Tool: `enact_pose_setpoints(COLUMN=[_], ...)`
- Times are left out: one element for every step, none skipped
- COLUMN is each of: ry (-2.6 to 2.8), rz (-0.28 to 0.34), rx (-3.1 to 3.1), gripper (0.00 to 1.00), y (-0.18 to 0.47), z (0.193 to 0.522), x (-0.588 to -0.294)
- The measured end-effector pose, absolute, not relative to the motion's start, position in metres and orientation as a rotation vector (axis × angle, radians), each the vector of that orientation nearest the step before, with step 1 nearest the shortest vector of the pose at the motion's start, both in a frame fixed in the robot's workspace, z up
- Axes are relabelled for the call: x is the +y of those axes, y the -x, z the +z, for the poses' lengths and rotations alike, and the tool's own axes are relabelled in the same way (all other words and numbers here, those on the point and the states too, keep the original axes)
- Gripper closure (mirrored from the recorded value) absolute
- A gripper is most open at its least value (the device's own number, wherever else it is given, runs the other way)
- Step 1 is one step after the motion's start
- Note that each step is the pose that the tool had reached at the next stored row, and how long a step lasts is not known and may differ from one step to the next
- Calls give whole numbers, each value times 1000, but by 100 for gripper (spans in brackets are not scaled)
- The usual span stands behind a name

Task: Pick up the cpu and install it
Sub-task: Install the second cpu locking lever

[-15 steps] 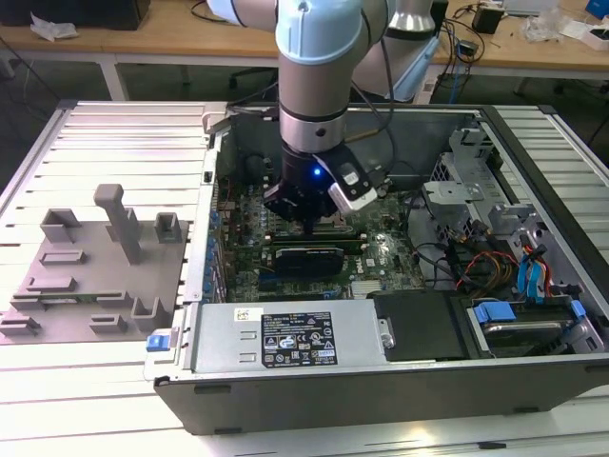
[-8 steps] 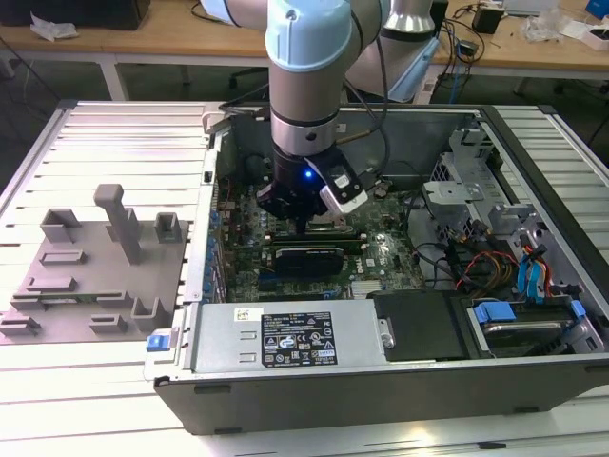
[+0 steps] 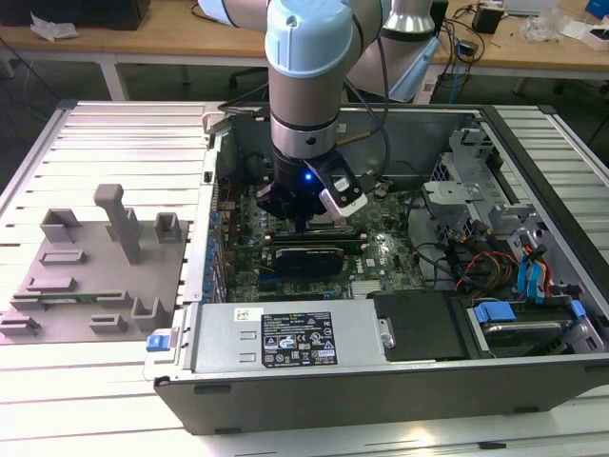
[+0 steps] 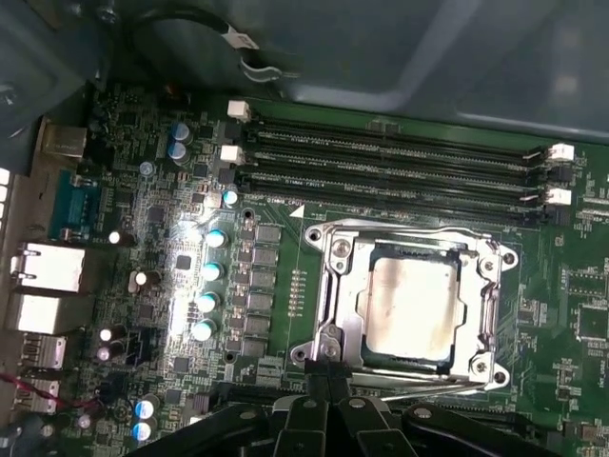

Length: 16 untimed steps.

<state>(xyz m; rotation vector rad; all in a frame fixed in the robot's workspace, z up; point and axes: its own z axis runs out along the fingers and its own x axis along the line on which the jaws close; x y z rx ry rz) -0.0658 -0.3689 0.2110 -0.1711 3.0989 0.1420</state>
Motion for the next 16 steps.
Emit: enact_pose_setpoints(ry=[170,169,167,165,164,163,162,161,161,161,161,161,161,160,158,157], rz=[142,142,141,141,141,141,141,141,141,141,141,141,143,144,153,174], rx=[3099,3099,3099,3099,3099,3099,3099,3099,3099,3099,3098,3097,3096,3096,3095,3093], gripper=[89,89,89,89,89,89,89,89,89,89,89,89,89,89,89,89], y=[66,66,66,66,66,66,66,66,67,68,70,71,72,73,73,73], z=[211,211,211,211,211,211,211,211,211,211,210,210,209,208,207,207], x=[-370,-370,-371,-372,-373,-374,-374,-375,-375,-375,-375,-375,-375,-375,-375,-375])
